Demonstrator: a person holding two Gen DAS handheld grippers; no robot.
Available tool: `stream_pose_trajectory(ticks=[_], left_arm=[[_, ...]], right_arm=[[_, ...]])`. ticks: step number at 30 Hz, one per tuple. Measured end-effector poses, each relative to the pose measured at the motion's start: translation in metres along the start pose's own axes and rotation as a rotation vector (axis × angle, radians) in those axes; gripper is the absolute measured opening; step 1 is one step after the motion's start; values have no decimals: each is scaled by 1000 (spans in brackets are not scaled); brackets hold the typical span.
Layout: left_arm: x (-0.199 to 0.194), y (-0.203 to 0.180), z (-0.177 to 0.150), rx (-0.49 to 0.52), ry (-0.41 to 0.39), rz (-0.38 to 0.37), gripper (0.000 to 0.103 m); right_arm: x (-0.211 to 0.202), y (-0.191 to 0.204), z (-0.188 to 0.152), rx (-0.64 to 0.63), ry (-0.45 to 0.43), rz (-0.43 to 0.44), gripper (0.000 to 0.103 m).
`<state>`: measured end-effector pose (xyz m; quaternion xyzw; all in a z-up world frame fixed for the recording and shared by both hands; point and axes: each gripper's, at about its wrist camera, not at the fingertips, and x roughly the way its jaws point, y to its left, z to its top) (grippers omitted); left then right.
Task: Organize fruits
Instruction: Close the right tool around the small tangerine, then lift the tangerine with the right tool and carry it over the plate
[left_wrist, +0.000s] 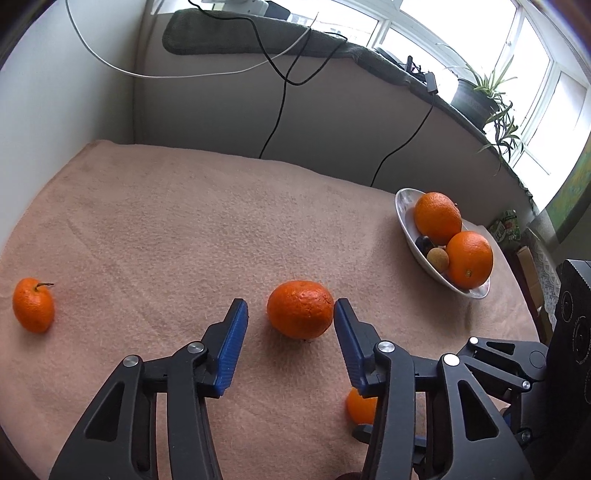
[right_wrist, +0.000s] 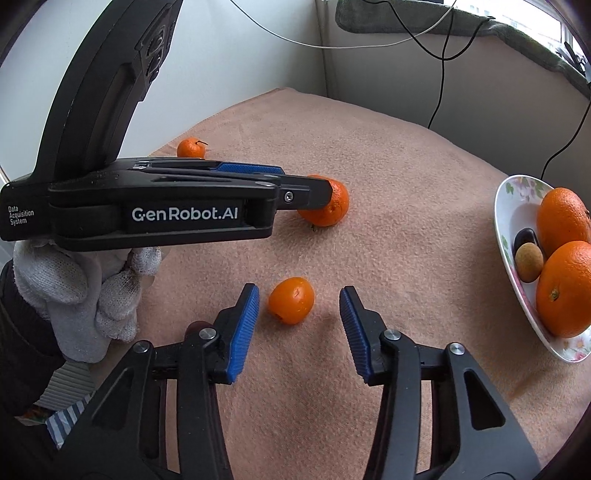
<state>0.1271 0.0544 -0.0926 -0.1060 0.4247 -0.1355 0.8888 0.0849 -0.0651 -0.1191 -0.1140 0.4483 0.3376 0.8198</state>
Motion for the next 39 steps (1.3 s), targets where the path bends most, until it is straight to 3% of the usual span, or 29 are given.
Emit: stream_pose_trajectory(ticks=[14, 21, 39], left_arm=[[11, -7, 3, 30, 24, -23, 44], [15, -12, 3, 43, 34, -33, 40], [2, -7, 5, -12, -11, -70, 37]], right_arm=[[13, -6, 4, 5, 19, 11, 40], [9, -3, 2, 3, 16, 26, 27], [-22, -26, -6, 76, -66, -16, 27]])
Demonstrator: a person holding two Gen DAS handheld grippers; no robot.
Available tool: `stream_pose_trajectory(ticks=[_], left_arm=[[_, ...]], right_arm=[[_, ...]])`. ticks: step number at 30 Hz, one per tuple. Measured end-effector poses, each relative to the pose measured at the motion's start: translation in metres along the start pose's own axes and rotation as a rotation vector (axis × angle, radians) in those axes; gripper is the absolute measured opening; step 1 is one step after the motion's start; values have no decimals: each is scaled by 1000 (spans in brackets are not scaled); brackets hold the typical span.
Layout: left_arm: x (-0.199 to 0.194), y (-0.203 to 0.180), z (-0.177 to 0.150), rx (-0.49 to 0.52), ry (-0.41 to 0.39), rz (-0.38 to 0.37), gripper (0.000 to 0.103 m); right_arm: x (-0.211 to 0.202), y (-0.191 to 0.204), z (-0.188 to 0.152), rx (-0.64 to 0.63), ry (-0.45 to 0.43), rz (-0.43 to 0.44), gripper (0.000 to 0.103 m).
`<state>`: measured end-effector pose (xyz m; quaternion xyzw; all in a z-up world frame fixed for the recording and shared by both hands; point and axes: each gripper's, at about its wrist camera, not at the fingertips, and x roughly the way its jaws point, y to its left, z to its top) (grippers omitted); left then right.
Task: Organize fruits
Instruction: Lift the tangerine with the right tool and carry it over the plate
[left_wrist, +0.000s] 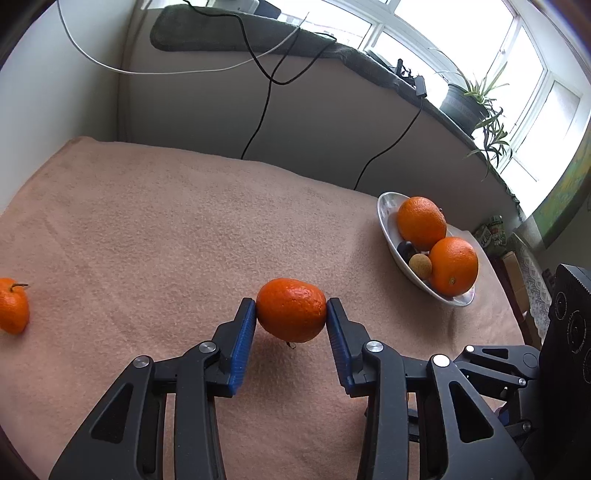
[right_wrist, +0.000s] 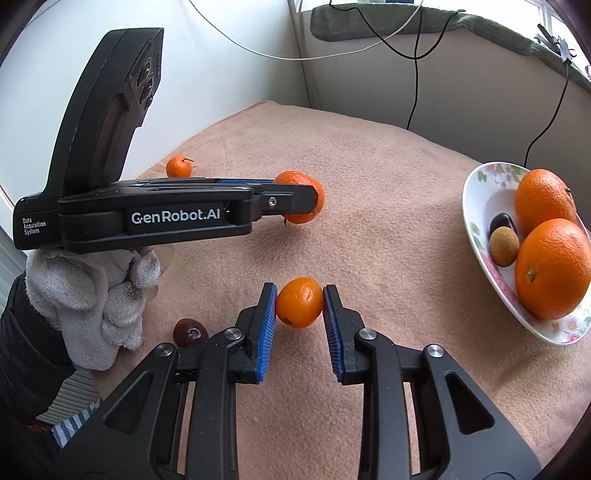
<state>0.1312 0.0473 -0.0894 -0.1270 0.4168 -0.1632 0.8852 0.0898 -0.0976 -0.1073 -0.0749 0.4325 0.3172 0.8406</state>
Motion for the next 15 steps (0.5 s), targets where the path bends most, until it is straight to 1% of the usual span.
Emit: stream_pose_trajectory(ticks=[7, 15], left_arm=[[-5, -10, 6, 1, -24, -21, 37], [-1, -28, 16, 23, -35, -41, 37]], right_arm=[[-31, -23, -2, 43, -58, -51, 27], [-64, -58, -8, 101, -117, -119, 27]])
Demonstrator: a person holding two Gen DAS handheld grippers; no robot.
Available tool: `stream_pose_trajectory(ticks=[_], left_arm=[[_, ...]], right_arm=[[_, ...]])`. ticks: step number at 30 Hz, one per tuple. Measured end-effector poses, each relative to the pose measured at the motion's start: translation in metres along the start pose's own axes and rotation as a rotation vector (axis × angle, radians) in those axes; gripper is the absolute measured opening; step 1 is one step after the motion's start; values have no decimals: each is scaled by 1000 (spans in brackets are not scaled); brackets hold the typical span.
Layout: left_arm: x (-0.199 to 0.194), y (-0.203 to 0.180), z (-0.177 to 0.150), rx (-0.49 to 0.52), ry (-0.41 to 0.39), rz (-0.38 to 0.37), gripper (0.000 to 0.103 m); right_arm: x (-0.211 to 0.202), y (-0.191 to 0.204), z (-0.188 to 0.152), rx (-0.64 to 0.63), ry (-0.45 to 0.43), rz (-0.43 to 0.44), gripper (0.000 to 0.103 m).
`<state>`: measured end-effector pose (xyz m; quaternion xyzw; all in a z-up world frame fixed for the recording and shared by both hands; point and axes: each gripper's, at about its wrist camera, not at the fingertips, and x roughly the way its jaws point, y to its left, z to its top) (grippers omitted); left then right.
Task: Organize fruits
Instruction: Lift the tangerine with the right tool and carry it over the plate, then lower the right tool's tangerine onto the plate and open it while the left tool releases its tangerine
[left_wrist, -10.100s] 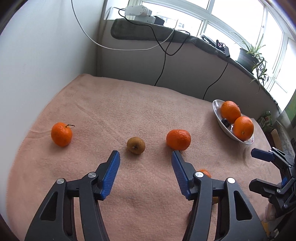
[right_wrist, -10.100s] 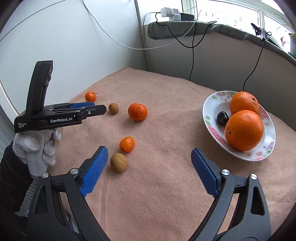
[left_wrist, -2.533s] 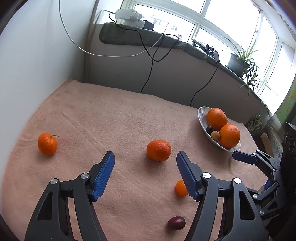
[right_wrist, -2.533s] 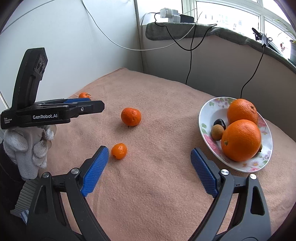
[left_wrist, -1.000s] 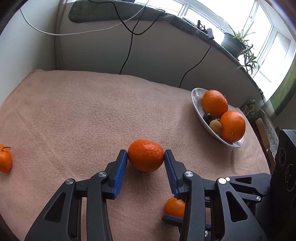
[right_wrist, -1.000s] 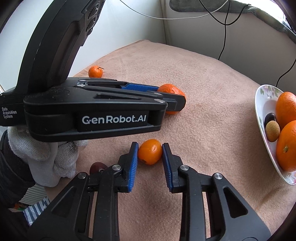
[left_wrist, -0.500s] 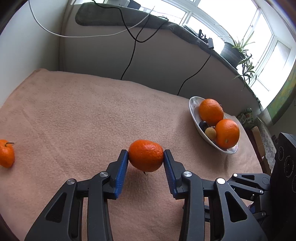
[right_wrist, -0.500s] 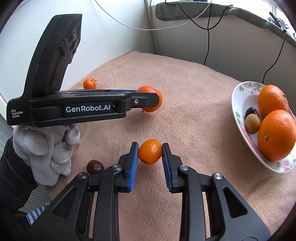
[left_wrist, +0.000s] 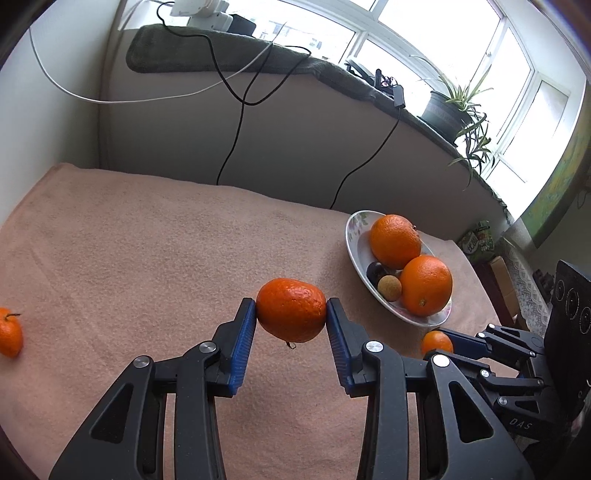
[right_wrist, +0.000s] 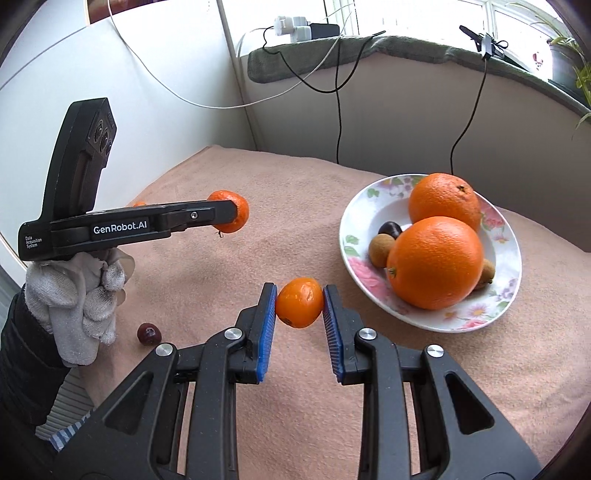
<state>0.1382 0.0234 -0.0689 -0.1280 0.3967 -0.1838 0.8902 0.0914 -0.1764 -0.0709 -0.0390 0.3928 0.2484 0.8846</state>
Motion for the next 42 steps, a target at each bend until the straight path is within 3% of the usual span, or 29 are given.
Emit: stream_pose_trajectory(ticks=[16, 28, 42], left_arm=[[27, -34, 21, 50, 17, -26, 37], [50, -57, 31, 92, 42, -35, 37], [70, -69, 41, 116, 69, -17, 37]], right_arm=[[-39, -76, 5, 111, -77, -106, 27], [-26, -125, 13, 172, -69, -152, 27], [-8, -146, 19, 209, -41, -143, 27]])
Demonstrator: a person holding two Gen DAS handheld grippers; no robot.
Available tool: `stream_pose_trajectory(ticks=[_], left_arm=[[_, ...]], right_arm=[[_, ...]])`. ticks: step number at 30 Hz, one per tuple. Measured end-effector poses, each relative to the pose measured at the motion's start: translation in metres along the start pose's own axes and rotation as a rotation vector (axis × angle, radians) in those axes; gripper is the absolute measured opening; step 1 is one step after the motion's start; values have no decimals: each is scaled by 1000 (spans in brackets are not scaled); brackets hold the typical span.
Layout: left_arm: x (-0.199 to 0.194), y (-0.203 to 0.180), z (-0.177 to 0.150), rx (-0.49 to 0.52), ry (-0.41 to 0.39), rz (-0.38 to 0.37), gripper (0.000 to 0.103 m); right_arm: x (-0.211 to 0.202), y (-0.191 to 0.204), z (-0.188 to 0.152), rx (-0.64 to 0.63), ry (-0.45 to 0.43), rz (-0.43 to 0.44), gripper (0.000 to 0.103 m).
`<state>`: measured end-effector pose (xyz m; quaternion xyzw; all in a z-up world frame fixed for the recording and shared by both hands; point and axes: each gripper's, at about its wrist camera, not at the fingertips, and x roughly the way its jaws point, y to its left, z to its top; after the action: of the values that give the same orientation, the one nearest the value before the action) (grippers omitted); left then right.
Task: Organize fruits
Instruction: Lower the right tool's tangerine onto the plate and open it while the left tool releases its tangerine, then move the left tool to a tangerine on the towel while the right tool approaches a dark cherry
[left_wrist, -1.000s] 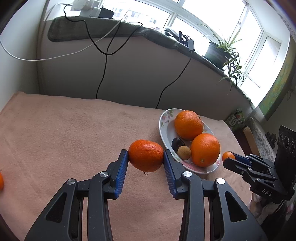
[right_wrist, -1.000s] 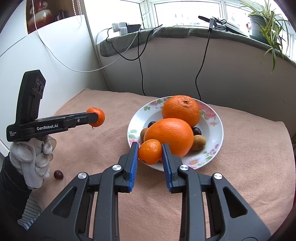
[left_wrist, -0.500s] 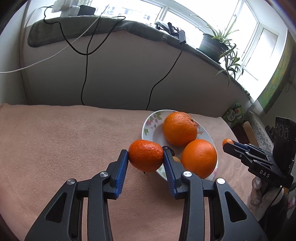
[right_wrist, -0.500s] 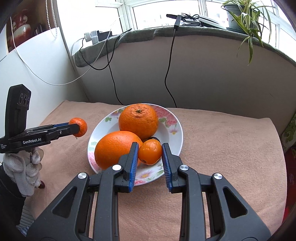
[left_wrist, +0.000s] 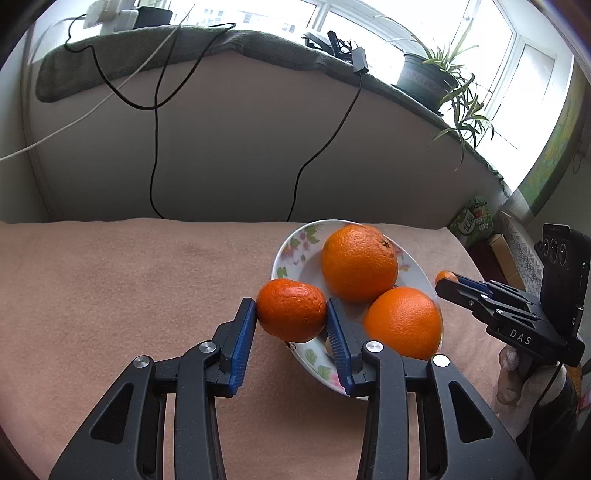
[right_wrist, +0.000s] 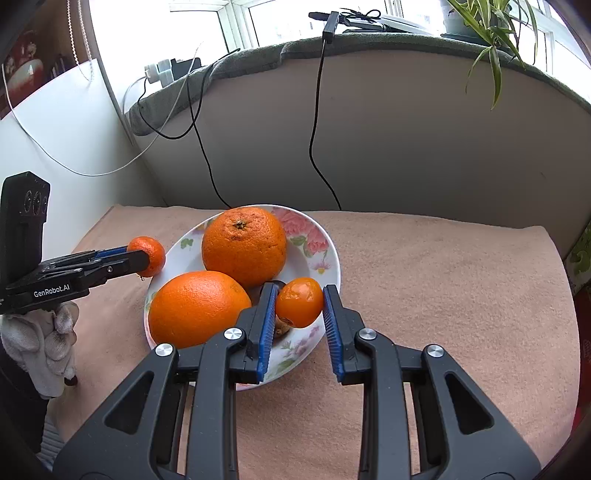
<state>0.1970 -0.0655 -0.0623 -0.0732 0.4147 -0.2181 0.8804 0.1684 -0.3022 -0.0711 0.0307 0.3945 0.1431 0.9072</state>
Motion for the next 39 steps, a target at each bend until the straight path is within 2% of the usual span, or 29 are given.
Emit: stream_pose_trajectory(ticks=[17, 18, 21, 24, 26, 28, 29, 30, 37, 39], left_arm=[[7, -2, 7, 18, 5, -9, 38], [8, -2, 7, 19, 5, -9, 38], [8, -1, 8, 23, 5, -10, 38], [8, 0, 9, 26, 4, -12, 43], [7, -1, 10, 29, -3, -11, 53], [6, -3, 10, 42, -11, -10, 56], [4, -4, 11, 48, -16, -5, 64], [3, -5, 11, 54, -22, -1, 67], [2, -11, 10, 94, -34, 14, 75], [2, -12, 9, 99, -37, 20, 76]], right_arm=[[8, 1, 6, -1, 9, -11, 27], [8, 1, 6, -1, 7, -15, 29], [6, 1, 8, 4, -10, -13, 56], [6, 3, 10, -1, -15, -12, 57], [5, 4, 11, -6, -19, -19, 63], [3, 5, 12, -10, -32, -22, 78], [3, 6, 12, -11, -37, -21, 80], [2, 6, 13, -10, -40, -19, 84], [3, 9, 15, -12, -41, -22, 86], [4, 10, 17, -15, -42, -24, 90]])
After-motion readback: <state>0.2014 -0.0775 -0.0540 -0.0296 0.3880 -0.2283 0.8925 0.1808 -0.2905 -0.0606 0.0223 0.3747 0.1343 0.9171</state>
